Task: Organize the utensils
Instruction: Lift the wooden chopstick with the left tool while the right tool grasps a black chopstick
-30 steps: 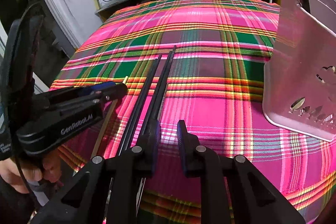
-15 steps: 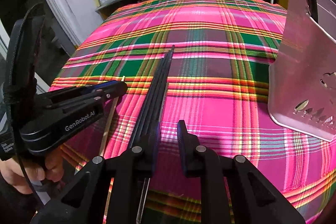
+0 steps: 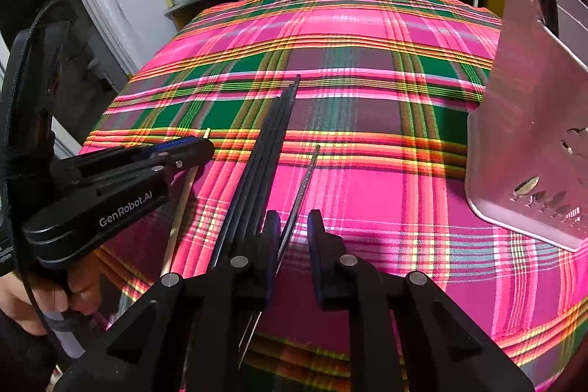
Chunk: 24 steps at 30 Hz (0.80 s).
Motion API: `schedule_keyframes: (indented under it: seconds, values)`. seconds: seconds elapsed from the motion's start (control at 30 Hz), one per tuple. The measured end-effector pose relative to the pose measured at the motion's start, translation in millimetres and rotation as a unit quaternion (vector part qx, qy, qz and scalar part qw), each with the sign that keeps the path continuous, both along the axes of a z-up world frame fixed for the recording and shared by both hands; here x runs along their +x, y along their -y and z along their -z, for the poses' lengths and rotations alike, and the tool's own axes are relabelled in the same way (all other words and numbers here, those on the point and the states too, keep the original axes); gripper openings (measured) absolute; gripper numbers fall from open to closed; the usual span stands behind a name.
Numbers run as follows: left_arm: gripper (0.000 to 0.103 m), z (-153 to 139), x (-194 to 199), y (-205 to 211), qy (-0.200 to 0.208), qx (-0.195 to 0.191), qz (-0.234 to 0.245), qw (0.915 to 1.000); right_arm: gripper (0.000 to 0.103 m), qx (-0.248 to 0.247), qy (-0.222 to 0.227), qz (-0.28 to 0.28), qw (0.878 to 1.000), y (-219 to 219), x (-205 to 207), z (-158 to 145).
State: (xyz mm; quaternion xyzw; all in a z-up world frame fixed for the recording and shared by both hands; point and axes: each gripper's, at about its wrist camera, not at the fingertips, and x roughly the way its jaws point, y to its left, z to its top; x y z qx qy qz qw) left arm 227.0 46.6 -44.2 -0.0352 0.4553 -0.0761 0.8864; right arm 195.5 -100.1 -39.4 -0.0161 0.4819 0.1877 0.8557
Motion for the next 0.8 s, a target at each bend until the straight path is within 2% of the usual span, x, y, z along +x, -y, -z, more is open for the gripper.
schedule_keyframes:
  seconds: [0.2, 0.27, 0.33, 0.5, 0.67, 0.8]
  values:
    - [0.013, -1.2, 7.5, 2.0, -0.008, 0.001, 0.010, 0.9999, 0.015, -0.015, -0.002, 0.003, 1.000, -8.4, 10.7, -0.6]
    - [0.010, -1.7, 10.9, 2.6, -0.012, 0.002, 0.013, 0.9998, 0.014, -0.024, -0.002, 0.001, 1.000, -12.8, 13.0, -0.7]
    - [0.010, -2.2, 14.4, 3.9, -0.017, 0.005, 0.015, 0.9997, 0.009, -0.030, 0.000, -0.001, 1.000, -15.0, 14.5, -0.5]
    - [0.006, -4.6, 21.6, 6.1, -0.028, 0.000, 0.013, 0.9995, 0.005, -0.011, -0.005, -0.002, 1.000, -9.3, 17.3, -3.8]
    - [0.005, -22.9, 13.2, 5.0, -0.010, -0.015, 0.014, 0.9997, 0.005, 0.009, 0.014, -0.003, 1.000, -2.2, 10.5, -19.8]
    - [0.005, -48.9, 2.8, 3.5, 0.014, -0.020, 0.019, 0.9995, 0.005, 0.024, 0.032, -0.001, 0.999, 4.4, 3.6, -36.8]
